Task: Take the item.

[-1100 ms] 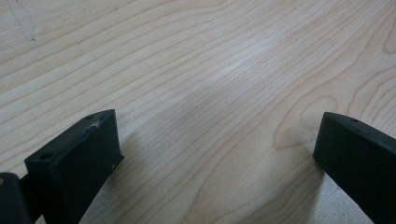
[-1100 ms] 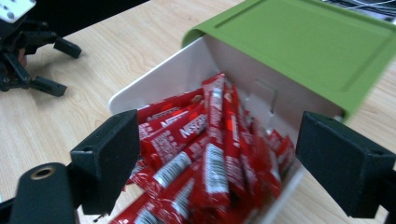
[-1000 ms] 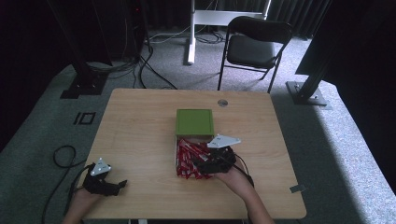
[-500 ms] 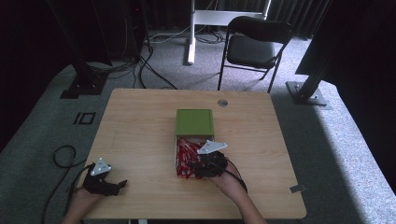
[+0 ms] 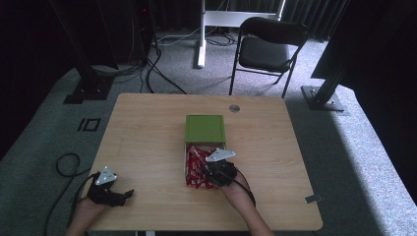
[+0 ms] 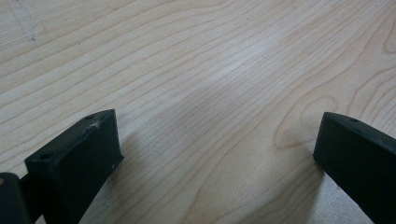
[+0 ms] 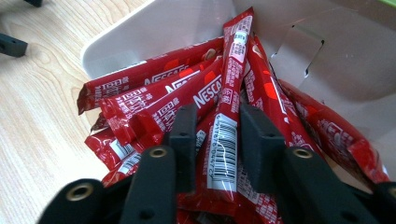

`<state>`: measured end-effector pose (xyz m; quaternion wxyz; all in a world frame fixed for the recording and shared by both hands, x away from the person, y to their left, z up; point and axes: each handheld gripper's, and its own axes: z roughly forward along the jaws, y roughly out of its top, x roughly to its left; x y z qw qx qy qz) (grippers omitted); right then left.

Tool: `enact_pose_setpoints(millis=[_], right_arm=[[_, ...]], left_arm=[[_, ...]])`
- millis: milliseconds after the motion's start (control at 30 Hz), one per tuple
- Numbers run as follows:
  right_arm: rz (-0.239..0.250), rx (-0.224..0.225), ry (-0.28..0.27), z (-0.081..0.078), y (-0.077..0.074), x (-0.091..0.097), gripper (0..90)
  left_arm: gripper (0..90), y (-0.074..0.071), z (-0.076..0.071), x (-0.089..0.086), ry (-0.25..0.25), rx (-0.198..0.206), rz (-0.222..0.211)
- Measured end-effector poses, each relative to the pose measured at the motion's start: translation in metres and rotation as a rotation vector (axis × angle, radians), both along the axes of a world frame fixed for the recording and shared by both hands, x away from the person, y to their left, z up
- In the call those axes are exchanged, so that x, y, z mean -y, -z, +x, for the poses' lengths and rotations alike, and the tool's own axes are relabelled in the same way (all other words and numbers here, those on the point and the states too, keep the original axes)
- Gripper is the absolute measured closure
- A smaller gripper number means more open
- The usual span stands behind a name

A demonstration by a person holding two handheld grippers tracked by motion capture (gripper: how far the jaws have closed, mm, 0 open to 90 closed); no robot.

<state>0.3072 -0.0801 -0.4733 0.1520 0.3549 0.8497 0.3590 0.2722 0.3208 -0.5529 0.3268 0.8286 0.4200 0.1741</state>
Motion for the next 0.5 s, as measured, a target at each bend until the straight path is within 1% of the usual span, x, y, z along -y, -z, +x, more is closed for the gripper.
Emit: enact_pose_setpoints(millis=[133,200,267,300,333,367,433,500], right_arm=[[-0.001,0.000,0.009,0.0018,0.0027,-0.0026,71.9],[-0.003,0.001,0.009,0.0021,0.0037,-0.0042,75.0],[-0.003,0.001,0.014,0.0019,0.0033,-0.0049,76.4],[-0.016,0.012,0.015,0.0014,0.0028,-0.0061,78.6],[-0.026,0.024,0.029,0.0006,0.0019,-0.0063,79.3],[-0.027,0.023,0.029,0.0004,0.0009,-0.0056,79.5],[-0.006,0.031,0.045,-0.0005,-0.0013,-0.0024,79.5],[0.009,0.028,0.045,-0.0010,-0.0033,0.0012,79.9]], left_arm=[[1.5,0.0000,-0.0001,0.0001,-0.001,0.000,-0.001],[1.5,0.0000,0.0000,0.0000,0.000,0.000,0.000],[1.5,0.0000,0.0000,0.0000,0.000,0.000,0.000],[1.5,0.0000,0.0000,0.0000,0.000,0.000,0.000],[1.5,-0.0001,0.0000,-0.0001,0.001,-0.001,0.002],[1.5,-0.0001,0.0000,-0.0001,0.001,-0.001,0.002],[1.5,0.0000,0.0000,0.0000,0.000,0.000,0.000],[1.5,0.0000,0.0000,0.0000,0.000,0.000,0.000]])
